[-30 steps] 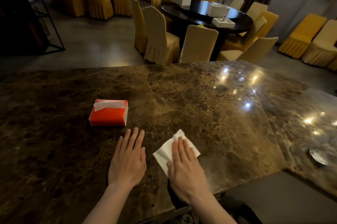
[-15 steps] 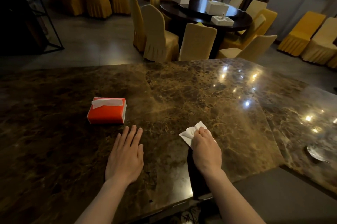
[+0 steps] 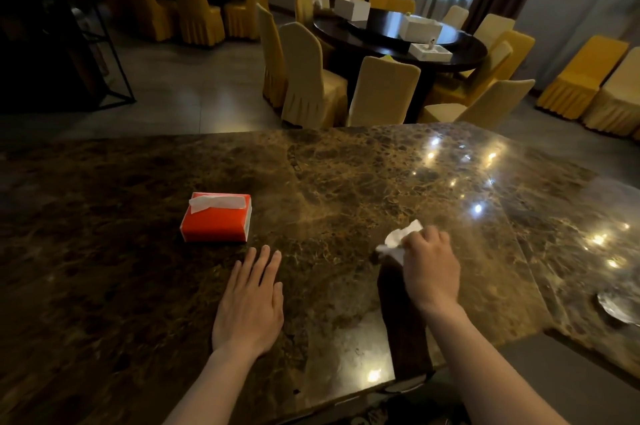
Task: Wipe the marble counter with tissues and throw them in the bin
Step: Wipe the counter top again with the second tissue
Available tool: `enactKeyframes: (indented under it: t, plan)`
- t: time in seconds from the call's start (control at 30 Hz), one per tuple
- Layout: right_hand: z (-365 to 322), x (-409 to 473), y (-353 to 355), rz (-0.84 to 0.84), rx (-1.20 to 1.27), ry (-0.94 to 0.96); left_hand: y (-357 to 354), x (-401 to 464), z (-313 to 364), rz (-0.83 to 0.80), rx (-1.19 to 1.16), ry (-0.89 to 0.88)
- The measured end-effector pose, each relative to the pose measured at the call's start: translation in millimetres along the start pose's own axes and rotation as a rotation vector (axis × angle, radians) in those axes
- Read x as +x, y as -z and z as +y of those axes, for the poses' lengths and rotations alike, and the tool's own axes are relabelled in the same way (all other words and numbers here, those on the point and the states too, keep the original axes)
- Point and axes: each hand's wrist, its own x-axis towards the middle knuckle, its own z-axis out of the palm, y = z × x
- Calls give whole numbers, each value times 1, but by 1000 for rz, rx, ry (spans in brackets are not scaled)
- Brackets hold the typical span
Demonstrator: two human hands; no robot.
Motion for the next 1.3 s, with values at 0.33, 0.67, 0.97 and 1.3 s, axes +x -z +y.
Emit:
enactKeyframes:
  t: [0.33, 0.67, 0.97, 1.3]
  plan:
    - [-43, -18, -33, -293, 129, 90, -3, 1, -1, 13, 1, -9]
    - [-42, -1, -45, -74, 54, -27, -1, 1, -3, 25, -16, -8]
    - [-82, -41, -37, -211, 108, 237, -5, 1, -4, 31, -1, -16]
    - [-84, -87, -24, -234, 306, 531, -7, 3, -8, 0, 5, -24]
